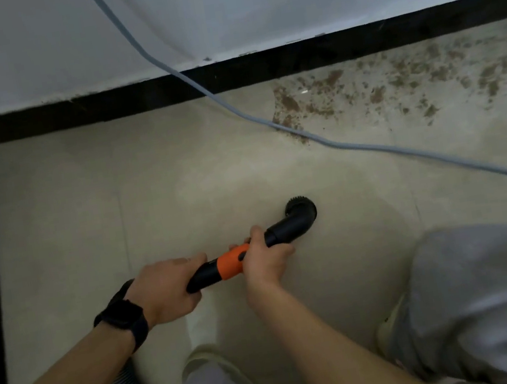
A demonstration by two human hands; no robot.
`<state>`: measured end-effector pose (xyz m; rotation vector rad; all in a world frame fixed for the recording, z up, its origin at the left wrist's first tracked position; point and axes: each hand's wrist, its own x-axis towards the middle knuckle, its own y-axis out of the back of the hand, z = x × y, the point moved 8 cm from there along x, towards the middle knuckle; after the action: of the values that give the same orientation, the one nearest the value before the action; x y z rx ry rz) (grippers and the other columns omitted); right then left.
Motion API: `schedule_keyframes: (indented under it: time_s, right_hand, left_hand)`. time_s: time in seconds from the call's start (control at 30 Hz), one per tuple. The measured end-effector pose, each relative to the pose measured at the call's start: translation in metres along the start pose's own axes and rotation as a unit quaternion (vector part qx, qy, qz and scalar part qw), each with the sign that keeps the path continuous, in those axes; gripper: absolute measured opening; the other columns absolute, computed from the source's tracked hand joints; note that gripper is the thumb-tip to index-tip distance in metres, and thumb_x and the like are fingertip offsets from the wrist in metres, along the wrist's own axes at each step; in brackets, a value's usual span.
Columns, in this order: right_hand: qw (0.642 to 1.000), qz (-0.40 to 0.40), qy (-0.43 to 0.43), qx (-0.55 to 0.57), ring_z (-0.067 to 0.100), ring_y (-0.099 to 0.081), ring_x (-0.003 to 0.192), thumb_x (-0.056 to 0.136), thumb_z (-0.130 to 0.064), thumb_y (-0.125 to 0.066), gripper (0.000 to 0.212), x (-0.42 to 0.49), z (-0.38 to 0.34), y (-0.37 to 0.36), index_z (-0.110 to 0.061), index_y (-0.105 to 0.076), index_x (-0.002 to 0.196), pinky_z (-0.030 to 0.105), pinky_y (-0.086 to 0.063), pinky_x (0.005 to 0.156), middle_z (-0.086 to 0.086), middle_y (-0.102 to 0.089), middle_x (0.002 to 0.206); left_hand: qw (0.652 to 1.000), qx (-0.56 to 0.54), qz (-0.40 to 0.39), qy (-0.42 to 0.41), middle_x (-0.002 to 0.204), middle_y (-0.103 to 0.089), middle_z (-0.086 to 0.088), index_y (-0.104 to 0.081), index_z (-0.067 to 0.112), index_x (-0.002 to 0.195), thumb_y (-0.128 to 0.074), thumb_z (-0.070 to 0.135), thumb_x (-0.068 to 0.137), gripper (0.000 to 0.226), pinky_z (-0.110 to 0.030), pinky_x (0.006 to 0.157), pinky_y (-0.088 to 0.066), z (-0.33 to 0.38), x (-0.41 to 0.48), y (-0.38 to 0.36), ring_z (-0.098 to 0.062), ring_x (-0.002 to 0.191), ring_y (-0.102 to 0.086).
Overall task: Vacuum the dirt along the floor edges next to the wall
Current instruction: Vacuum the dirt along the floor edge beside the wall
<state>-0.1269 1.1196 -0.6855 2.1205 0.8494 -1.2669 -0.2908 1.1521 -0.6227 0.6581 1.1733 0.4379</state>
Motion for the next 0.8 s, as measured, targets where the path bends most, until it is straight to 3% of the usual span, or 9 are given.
schedule_keyframes:
  time_s: [0.1, 0.17, 0.3, 0.43, 0.5, 0.6, 0.67, 0.73, 0.8]
  right_hand:
    - [0.997, -0.048, -0.002, -0.057, 0.037, -0.074, 0.086, 0.097, -0.029, -0.067, 0.045, -0.014, 0.019, -0.036, -0.016, -0.032, 0.121, 0.050, -0.062, 0.085, 0.016, -0.068, 0.107]
    - [0.990, -0.090, 0.009, -0.108, 0.038, -0.072, 0.093, 0.095, -0.034, -0.067, 0.046, -0.021, 0.027, -0.064, -0.019, -0.030, 0.119, 0.052, -0.061, 0.088, 0.018, -0.067, 0.114]
    - [0.975, -0.133, 0.002, -0.179, 0.037, -0.073, 0.093, 0.097, -0.033, -0.065, 0.041, -0.040, 0.048, -0.094, -0.017, -0.032, 0.117, 0.050, -0.061, 0.087, 0.018, -0.068, 0.112]
    - [0.959, -0.149, -0.018, -0.240, 0.020, -0.069, 0.075, 0.103, -0.030, -0.061, 0.038, -0.063, 0.081, -0.094, -0.015, -0.032, 0.122, 0.025, -0.054, 0.068, 0.006, -0.068, 0.093]
    - [0.955, -0.143, -0.025, -0.258, 0.009, -0.061, 0.066, 0.104, -0.032, -0.060, 0.036, -0.069, 0.089, -0.089, -0.016, -0.031, 0.118, 0.021, -0.048, 0.064, -0.002, -0.062, 0.085]
    - [0.957, -0.085, -0.053, -0.273, 0.028, -0.073, 0.081, 0.100, -0.034, -0.064, 0.045, -0.068, 0.081, -0.060, -0.008, -0.039, 0.126, 0.037, -0.059, 0.080, 0.013, -0.071, 0.102]
    - [0.967, -0.037, -0.058, -0.247, 0.031, -0.075, 0.074, 0.099, -0.025, -0.066, 0.041, -0.060, 0.058, -0.035, -0.002, -0.046, 0.127, 0.050, -0.063, 0.082, 0.017, -0.071, 0.098]
    - [0.977, -0.006, -0.049, -0.207, 0.028, -0.072, 0.061, 0.096, -0.013, -0.064, 0.022, -0.043, 0.028, -0.011, 0.000, -0.055, 0.112, 0.051, -0.064, 0.072, 0.015, -0.068, 0.082]
    - [0.982, 0.020, -0.039, -0.184, 0.024, -0.069, 0.050, 0.094, -0.006, -0.062, 0.012, -0.029, -0.005, 0.010, 0.000, -0.058, 0.103, 0.040, -0.060, 0.056, 0.013, -0.064, 0.073]
  left_hand:
    - [0.997, -0.038, 0.003, 0.066, 0.087, -0.057, 0.010, -0.034, 0.036, 0.093, -0.058, 0.030, 0.082, 0.026, -0.029, 0.062, -0.041, -0.030, -0.026, -0.006, -0.016, 0.077, -0.055]
    - [0.993, -0.048, 0.014, 0.108, 0.089, -0.059, 0.009, -0.037, 0.035, 0.096, -0.058, 0.031, 0.083, 0.025, -0.029, 0.063, -0.044, -0.049, -0.041, -0.006, -0.018, 0.080, -0.059]
    - [0.984, -0.068, 0.024, 0.165, 0.086, -0.056, 0.012, -0.041, 0.035, 0.103, -0.058, 0.034, 0.083, 0.026, -0.029, 0.064, -0.046, -0.073, -0.075, -0.015, -0.017, 0.081, -0.061]
    - [0.968, -0.121, -0.013, 0.221, 0.086, -0.054, 0.015, -0.040, 0.038, 0.101, -0.057, 0.031, 0.082, 0.027, -0.028, 0.062, -0.041, -0.088, -0.117, -0.045, -0.013, 0.080, -0.058]
    - [0.959, -0.149, -0.022, 0.240, 0.090, -0.056, 0.014, -0.036, 0.041, 0.099, -0.057, 0.030, 0.082, 0.029, -0.028, 0.063, -0.040, -0.091, -0.131, -0.055, -0.012, 0.083, -0.058]
    - [0.962, -0.165, -0.039, 0.214, 0.094, -0.058, 0.011, -0.040, 0.038, 0.104, -0.056, 0.028, 0.083, 0.028, -0.029, 0.064, -0.041, -0.071, -0.125, -0.052, -0.016, 0.087, -0.061]
    - [0.974, -0.145, -0.041, 0.170, 0.096, -0.059, 0.008, -0.042, 0.035, 0.109, -0.054, 0.028, 0.085, 0.028, -0.029, 0.063, -0.043, -0.046, -0.104, -0.042, -0.019, 0.085, -0.061]
    - [0.985, -0.114, -0.024, 0.126, 0.094, -0.057, 0.006, -0.043, 0.032, 0.115, -0.052, 0.029, 0.088, 0.029, -0.030, 0.060, -0.041, -0.017, -0.076, -0.028, -0.021, 0.076, -0.057]
    - [0.992, -0.084, -0.006, 0.093, 0.090, -0.052, 0.004, -0.039, 0.029, 0.123, -0.050, 0.029, 0.092, 0.032, -0.031, 0.058, -0.037, 0.014, -0.051, -0.014, -0.021, 0.068, -0.050]
